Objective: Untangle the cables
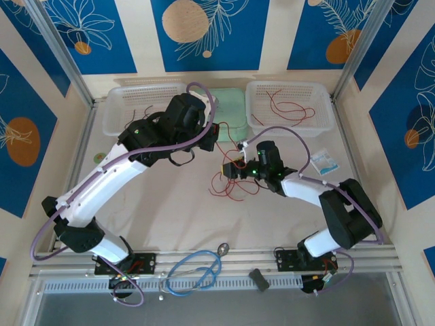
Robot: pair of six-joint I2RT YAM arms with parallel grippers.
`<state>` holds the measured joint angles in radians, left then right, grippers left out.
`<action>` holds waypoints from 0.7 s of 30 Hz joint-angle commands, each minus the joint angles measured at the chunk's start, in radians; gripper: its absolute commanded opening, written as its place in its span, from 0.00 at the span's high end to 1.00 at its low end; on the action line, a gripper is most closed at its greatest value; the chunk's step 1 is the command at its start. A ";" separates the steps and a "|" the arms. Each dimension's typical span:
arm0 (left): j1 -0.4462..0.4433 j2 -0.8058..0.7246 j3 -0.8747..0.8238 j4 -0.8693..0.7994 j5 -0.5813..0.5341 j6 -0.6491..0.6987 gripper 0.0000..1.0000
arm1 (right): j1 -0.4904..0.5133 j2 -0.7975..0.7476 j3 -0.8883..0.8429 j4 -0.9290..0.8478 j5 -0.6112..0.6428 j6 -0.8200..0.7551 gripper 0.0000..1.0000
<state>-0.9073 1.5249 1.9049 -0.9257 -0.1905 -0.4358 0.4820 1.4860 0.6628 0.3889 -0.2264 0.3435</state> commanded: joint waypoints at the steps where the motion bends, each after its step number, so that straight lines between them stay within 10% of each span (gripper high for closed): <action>1: -0.005 -0.038 -0.001 0.015 0.012 0.005 1.00 | 0.006 0.015 0.031 0.101 0.139 0.048 0.40; 14: -0.007 -0.104 0.000 -0.036 -0.034 0.011 1.00 | -0.019 0.074 0.146 -0.100 0.260 0.015 0.74; 21: -0.006 -0.204 -0.001 -0.122 -0.204 0.030 1.00 | -0.107 -0.023 0.129 -0.210 0.260 -0.075 0.75</action>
<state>-0.9077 1.3788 1.8984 -0.9989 -0.2981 -0.4343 0.4023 1.5196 0.7918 0.2379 0.0227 0.3206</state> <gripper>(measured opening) 0.045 0.247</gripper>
